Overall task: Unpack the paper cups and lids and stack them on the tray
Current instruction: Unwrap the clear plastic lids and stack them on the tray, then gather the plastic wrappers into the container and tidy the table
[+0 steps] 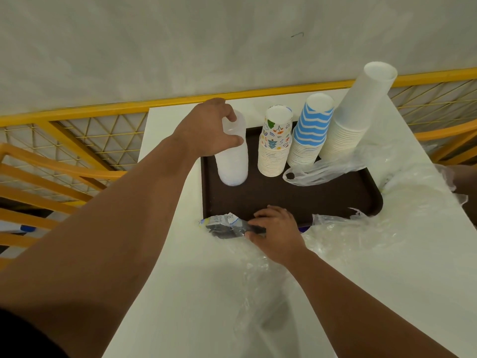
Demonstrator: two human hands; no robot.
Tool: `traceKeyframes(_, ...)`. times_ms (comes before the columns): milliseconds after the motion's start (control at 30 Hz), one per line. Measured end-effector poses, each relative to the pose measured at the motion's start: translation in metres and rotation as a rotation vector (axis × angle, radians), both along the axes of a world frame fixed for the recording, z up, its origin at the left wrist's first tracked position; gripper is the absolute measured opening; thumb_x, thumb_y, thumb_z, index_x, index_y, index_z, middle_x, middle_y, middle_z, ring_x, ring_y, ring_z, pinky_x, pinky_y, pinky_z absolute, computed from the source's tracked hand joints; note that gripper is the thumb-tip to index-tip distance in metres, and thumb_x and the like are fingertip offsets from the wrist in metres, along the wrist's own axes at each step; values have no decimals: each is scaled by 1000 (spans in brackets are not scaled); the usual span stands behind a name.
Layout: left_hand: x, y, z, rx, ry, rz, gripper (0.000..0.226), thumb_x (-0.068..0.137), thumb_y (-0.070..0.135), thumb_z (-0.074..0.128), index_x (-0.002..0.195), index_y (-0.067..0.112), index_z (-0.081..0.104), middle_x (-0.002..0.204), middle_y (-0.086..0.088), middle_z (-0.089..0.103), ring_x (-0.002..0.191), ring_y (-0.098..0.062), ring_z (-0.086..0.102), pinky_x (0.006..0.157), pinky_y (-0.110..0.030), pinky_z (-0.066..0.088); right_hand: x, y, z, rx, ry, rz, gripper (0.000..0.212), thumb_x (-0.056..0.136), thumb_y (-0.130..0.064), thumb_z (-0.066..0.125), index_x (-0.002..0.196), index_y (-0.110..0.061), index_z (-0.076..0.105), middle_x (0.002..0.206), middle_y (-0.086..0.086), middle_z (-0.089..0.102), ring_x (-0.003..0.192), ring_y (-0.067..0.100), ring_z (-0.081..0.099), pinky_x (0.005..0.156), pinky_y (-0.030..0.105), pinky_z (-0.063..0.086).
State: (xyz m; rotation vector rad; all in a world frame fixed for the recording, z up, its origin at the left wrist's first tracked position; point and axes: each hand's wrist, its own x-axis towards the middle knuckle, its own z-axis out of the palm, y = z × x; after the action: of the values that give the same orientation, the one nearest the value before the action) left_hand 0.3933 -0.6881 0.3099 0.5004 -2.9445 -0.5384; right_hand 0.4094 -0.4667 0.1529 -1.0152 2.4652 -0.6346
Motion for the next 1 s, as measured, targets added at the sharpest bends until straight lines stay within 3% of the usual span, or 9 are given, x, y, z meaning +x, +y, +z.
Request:
traceKeyframes(233,3,1,5,-11,-7,-9,64,76,44,77,131,20,56,154,-5,35,141,-22,32,112,-35,28,1,-1,6,31,-4,12,40,89,-50,62,127,-37,61,137,-13,53,140,14,31,120,43,12)
traceKeyframes(300,9,5,8,-22,128,-16,63,75,47,76,127,18,59,153,-8,36,143,-27,29,115,-43,29,1,0,8,47,-2,23,42,89,-52,60,129,-38,59,139,-13,52,140,13,30,121,45,9)
traceKeyframes(433,39,38,-2,-40,589,-37,46,78,42,71,108,8,66,138,-15,51,135,-36,38,111,-47,34,0,7,13,17,27,20,42,88,-54,61,126,-37,61,134,-12,56,137,15,36,120,48,10)
traceKeyframes(500,60,66,-25,-17,634,-58,36,80,35,69,101,6,67,126,-14,58,126,-34,47,106,-45,39,-4,14,17,-12,58,-6,39,88,-52,59,122,-34,65,127,-9,62,131,18,45,119,50,18)
traceKeyframes(600,87,96,-74,19,380,-170,30,80,37,65,94,11,69,106,-5,65,106,-26,56,89,-46,47,-12,28,23,-7,101,-49,42,86,-51,48,114,-29,69,115,-5,68,114,21,59,107,51,37)
traceKeyframes(733,109,125,-115,-46,-130,-310,52,81,61,56,122,30,59,123,9,58,119,-20,44,98,-40,33,-13,42,33,-15,114,-92,29,93,-31,57,118,-21,69,117,1,68,112,22,59,105,43,38)
traceKeyframes(833,116,135,-123,-109,-238,-293,62,84,63,54,138,34,44,138,9,51,127,-20,40,108,-43,26,-5,53,43,-49,92,-107,29,97,-21,56,122,-14,66,121,6,66,114,22,56,102,30,36)
traceKeyframes(1000,123,146,-121,-159,-381,-243,59,92,59,47,140,25,46,143,1,51,132,-24,41,113,-45,24,9,69,52,-62,47,-151,31,101,-23,50,128,-16,62,126,3,63,114,16,55,93,17,34)
